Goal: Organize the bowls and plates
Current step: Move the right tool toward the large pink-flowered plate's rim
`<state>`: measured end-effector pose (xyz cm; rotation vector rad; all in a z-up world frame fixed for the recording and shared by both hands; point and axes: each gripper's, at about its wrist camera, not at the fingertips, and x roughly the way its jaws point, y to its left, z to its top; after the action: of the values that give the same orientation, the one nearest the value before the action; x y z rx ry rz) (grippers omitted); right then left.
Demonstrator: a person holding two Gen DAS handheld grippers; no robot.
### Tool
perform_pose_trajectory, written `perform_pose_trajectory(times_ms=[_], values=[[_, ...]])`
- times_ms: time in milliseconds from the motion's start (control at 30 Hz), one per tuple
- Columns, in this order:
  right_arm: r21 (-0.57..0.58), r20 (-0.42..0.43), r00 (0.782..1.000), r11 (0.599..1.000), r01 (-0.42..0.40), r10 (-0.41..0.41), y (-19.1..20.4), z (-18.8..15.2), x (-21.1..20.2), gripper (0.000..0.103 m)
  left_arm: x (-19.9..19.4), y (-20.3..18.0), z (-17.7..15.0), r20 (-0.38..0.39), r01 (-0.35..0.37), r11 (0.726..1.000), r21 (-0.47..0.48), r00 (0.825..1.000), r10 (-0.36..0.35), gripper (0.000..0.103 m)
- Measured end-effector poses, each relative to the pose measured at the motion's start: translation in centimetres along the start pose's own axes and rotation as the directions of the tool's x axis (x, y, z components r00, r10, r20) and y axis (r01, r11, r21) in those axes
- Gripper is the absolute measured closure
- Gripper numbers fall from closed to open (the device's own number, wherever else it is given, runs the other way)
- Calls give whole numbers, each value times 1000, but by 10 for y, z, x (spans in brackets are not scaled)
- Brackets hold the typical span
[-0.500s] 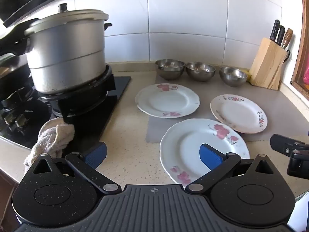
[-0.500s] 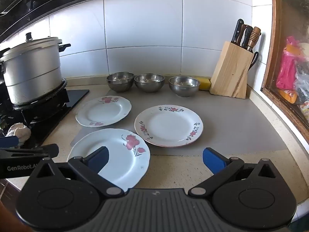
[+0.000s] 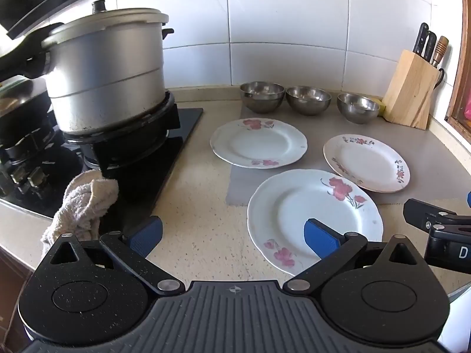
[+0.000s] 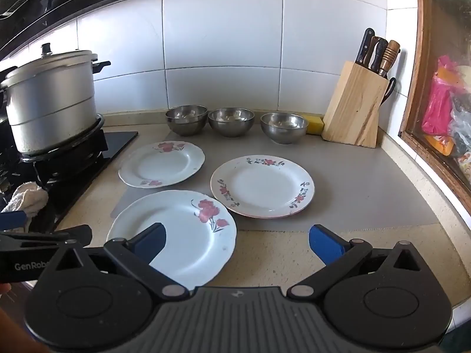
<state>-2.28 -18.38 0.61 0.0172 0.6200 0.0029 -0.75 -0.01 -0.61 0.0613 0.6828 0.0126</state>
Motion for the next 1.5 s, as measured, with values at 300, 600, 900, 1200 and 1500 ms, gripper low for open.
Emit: perform_pose_trajectory(times_ms=[300,600,900,1200,1500], values=[[13,-8,1000,1000,20,-20,-6,-6,-3,12,0,-2,-2,-11,12,1000,9,1000,-12,5],[16,-11,1000,1000,18,-17,-2,-5,-5,12,-1,-3,-2,-10,23,1000,18,1000,-23,5],[18,-7,1000,999,26,-26,-1,-5,-6,12,-1,-3,-1,-11,30,999,21,999,-30,5],[22,-10,999,999,34,-34,0,-5,-5,12,1,-4,0,-14,36,999,25,999,-35,5],[22,-11,999,999,41,-41,2,-3,-3,12,5,-4,3,-15,44,999,30,999,-43,5]])
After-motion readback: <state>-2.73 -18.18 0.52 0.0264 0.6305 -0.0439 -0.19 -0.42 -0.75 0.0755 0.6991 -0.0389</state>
